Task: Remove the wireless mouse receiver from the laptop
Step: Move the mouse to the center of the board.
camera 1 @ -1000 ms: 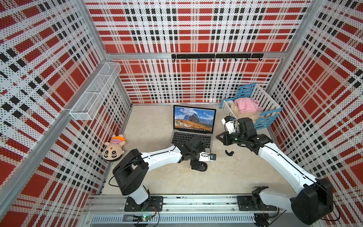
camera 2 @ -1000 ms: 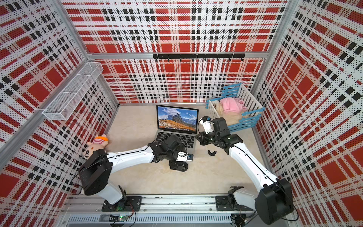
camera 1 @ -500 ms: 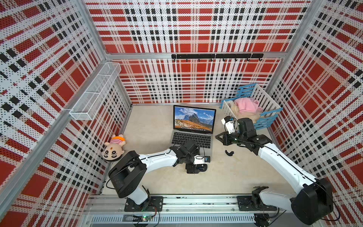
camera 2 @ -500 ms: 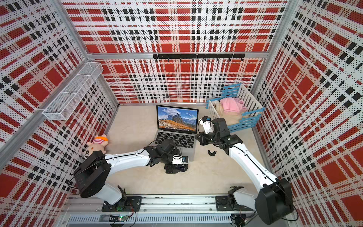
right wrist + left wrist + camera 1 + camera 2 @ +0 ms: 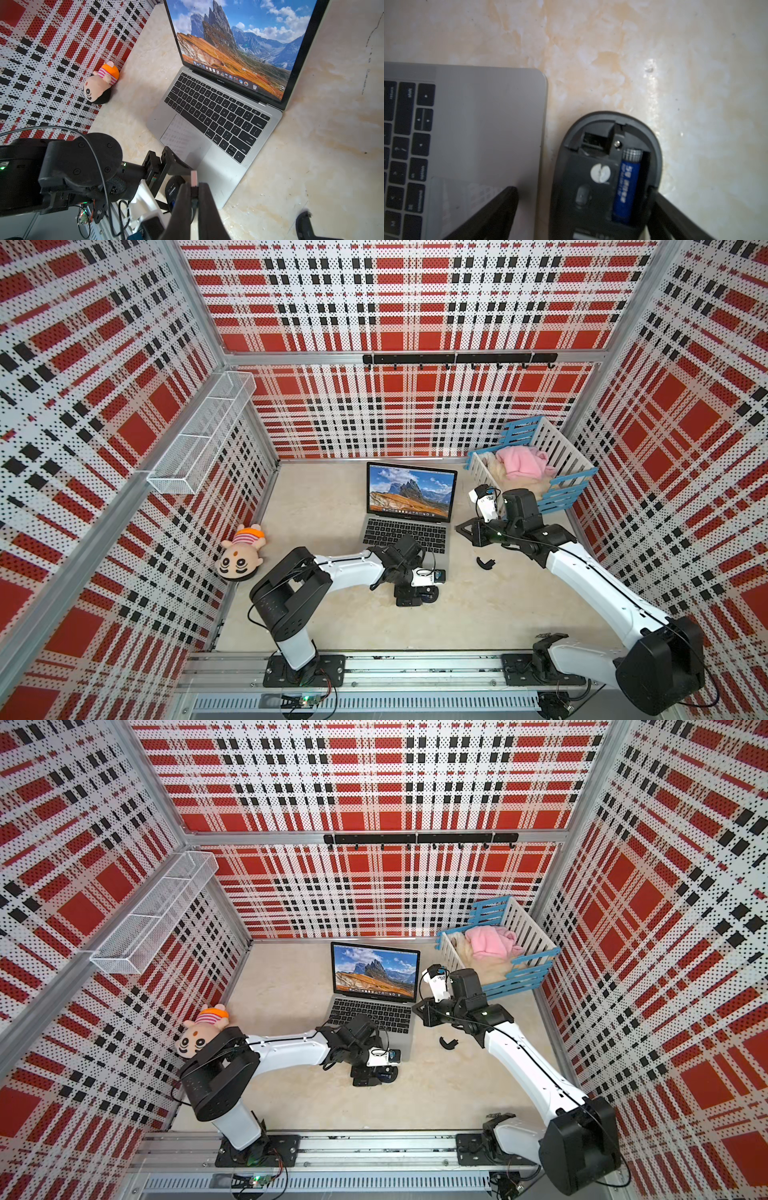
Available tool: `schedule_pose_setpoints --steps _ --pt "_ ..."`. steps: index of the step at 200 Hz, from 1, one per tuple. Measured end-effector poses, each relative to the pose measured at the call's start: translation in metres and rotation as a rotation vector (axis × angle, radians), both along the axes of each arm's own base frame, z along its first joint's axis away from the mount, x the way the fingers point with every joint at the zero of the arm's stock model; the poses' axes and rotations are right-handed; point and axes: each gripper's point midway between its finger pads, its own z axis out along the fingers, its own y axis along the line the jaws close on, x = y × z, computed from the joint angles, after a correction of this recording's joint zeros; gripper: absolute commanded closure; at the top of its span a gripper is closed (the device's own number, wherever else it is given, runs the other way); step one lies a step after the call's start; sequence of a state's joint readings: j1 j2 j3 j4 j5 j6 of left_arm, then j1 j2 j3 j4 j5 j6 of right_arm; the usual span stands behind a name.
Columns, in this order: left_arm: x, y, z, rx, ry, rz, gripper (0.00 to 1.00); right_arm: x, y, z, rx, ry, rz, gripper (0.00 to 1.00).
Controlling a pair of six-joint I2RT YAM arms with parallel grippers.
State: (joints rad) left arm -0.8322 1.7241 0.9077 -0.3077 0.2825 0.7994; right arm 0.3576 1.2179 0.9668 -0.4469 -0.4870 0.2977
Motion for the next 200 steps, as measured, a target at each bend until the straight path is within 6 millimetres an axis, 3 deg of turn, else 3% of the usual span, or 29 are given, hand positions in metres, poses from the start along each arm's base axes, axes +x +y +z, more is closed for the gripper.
schedule_pose_setpoints --steps 31,48,75,99,127,200 --pt "0.001 -0.005 0.0 0.007 -0.001 -0.004 0.33 0.0 -0.001 -0.002 -0.001 0.003 -0.001 1.0" --pt "-0.001 -0.005 0.0 0.022 0.002 -0.003 0.36 -0.002 -0.002 -0.005 -0.003 0.007 -0.003 1.0" --pt "-0.006 -0.018 0.002 0.0 -0.005 -0.008 0.36 -0.003 -0.006 -0.007 -0.005 0.008 -0.014 1.0" --pt "-0.023 -0.04 0.0 -0.034 0.008 -0.02 0.35 -0.003 -0.009 -0.009 -0.015 0.017 -0.028 1.0" --pt "-0.034 -0.064 -0.001 -0.091 0.032 0.016 0.27 -0.007 -0.017 -0.018 -0.054 0.059 -0.058 1.0" --pt "-0.026 -0.081 -0.004 -0.176 0.064 0.118 0.22 -0.015 -0.023 -0.031 -0.086 0.129 -0.082 1.0"
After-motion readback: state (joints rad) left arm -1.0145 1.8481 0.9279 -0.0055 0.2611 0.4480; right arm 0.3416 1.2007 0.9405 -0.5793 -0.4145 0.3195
